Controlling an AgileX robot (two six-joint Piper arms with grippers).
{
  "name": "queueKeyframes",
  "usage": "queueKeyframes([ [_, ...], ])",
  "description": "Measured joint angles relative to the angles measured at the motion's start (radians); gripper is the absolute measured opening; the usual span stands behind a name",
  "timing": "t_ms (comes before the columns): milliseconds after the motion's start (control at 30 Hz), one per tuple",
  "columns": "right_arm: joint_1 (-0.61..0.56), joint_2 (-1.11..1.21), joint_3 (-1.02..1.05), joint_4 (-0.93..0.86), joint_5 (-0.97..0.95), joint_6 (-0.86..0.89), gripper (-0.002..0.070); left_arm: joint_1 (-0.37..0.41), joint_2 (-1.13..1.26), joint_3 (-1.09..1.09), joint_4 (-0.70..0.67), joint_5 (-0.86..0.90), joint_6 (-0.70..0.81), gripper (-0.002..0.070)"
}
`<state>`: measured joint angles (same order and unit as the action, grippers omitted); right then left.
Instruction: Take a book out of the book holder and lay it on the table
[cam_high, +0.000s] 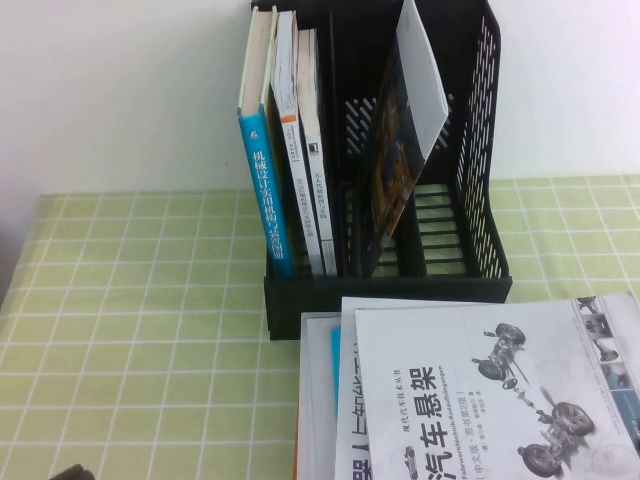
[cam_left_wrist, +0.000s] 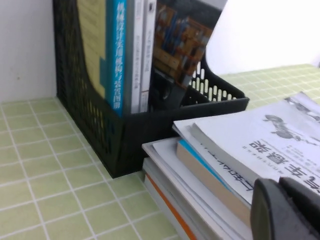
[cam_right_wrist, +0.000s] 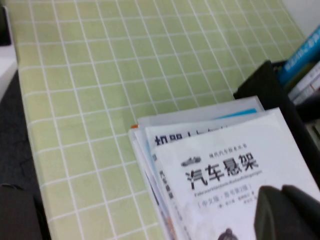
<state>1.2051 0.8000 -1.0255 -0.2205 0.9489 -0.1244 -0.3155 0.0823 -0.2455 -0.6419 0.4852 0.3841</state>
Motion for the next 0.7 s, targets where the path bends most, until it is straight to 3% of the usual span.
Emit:
queueKeyframes([
  [233,0.000,-0.272,0.340,-0.121,-0.045,0.244,-0.0001,0.000,-0.017,0.069,-0.042,-0.130,0.000,-0.0003],
  [400,0.000,-0.467,0.580,-0.338,-0.086,0.585,-0.0001,0.000,-0.017,0.082,-0.044,-0.139,0.001,-0.0003],
  [533,0.000,-0.581,0.653,-0.518,-0.093,0.797,-0.0001,0.000,-0.017,0.084,-0.044,-0.142,0.001,-0.0003],
  [700,0.000,-0.649,0.662,-0.593,-0.100,0.847,-0.0001,0.000,-0.017,0.084,-0.044,-0.142,0.001,-0.0003],
])
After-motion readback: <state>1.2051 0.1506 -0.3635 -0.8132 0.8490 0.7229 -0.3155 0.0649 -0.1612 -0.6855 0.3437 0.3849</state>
